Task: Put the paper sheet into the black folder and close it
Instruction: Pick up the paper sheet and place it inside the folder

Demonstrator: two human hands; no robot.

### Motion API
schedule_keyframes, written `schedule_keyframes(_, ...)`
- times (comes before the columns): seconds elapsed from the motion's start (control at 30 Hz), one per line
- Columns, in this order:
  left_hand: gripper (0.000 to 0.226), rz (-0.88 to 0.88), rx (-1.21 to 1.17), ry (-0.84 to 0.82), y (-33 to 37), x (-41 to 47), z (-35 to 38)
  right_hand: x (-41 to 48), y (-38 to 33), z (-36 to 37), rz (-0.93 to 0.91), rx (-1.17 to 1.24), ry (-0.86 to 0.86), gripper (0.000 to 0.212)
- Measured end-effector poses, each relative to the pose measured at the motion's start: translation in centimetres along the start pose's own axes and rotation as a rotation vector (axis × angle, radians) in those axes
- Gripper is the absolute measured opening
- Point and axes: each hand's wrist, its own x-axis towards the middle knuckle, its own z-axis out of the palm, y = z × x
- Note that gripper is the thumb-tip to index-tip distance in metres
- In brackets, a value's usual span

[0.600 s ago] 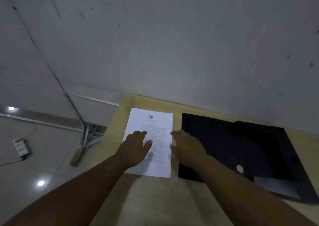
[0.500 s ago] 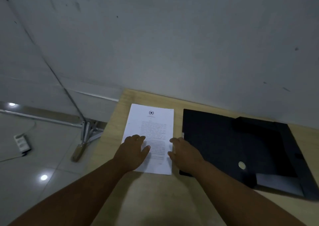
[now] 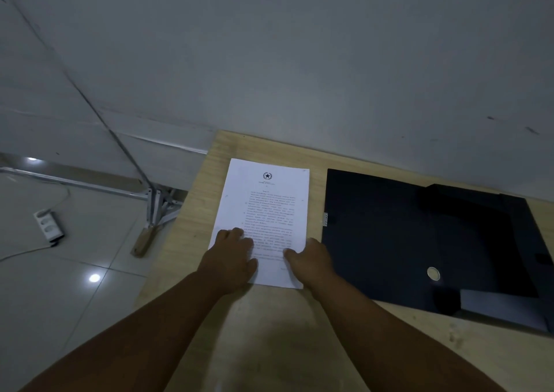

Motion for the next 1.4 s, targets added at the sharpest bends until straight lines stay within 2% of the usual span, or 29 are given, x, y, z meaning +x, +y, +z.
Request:
schedule_keyframes(0.17, 0.042, 0.029, 0.038, -0.048, -0.3, 0.3, -0.2, 0.9, -0.2, -0.3, 0.095, 0.135, -0.016, 0.040)
schedule_keyframes(0.3, 0.043, 0.056, 0.076, -0.084, -0.6, 0.3, -0.4, 0.7, 0.0, -0.3, 0.064, 0.244, -0.010, 0.014)
schedule_keyframes(0.33, 0.045, 0.056, 0.085, -0.095, -0.5, 0.2, -0.4, 0.6, 0.0, -0.1, 0.074, 0.261, -0.003, 0.013)
schedule_keyframes(0.43, 0.053, 0.044, 0.112, -0.123, -0.3, 0.2, -0.5, 0.7, 0.6, 0.6, 0.103, 0.210, 0.037, 0.027)
schedule_keyframes(0.57, 0.051, 0.043, 0.137, -0.112, -0.4, 0.1, -0.3, 0.5, 1.3, 0.7, 0.060, 0.178, 0.090, 0.026)
schedule_keyframes(0.63, 0.048, 0.021, 0.065, -0.062, -0.2, -0.1, -0.4, 0.3, 1.4, 0.4, 0.049, 0.222, 0.081, 0.026)
schedule_keyframes(0.73, 0.051, 0.000, -0.010, 0.124, 0.6, -0.5, -0.3, -0.1, 1.8, -0.4, 0.038, 0.284, 0.100, 0.027)
schedule_keyframes(0.83, 0.055, -0.173, -0.095, 0.221, 1.4, -0.5, 0.1, -1.1, 2.7, -2.0, 0.004, 0.349, 0.095, 0.027)
schedule_keyframes(0.9, 0.056, -0.302, -0.368, 0.261, 2.4, -0.4, 0.0, -1.8, 3.5, -3.4, -0.009, 0.385, 0.081, 0.030)
schedule_keyframes(0.97, 0.045, -0.353, -0.687, 0.304, 3.7, -0.2, -0.5, -2.4, 4.4, -5.1, -0.010, 0.428, 0.071, 0.030)
schedule_keyframes(1.03, 0.040, -0.391, -0.854, 0.267, 5.1, 0.0, -1.0, -2.8, 5.6, -6.9, -0.009, 0.447, 0.070, 0.026)
schedule_keyframes(1.13, 0.034, -0.376, -0.944, 0.200, 7.8, 0.4, -1.1, -2.9, 7.6, -10.0, -0.006, 0.460, 0.098, 0.023)
schedule_keyframes(1.3, 0.056, -0.301, -1.003, 0.185, 13.5, 1.0, 0.6, -2.4, 10.7, -15.3, -0.024, 0.377, 0.181, 0.024)
schedule_keyframes(1.4, 0.058, -0.294, -1.011, 0.214, 16.9, 2.0, 1.8, -1.9, 12.1, -18.6, -0.046, 0.289, 0.191, 0.025)
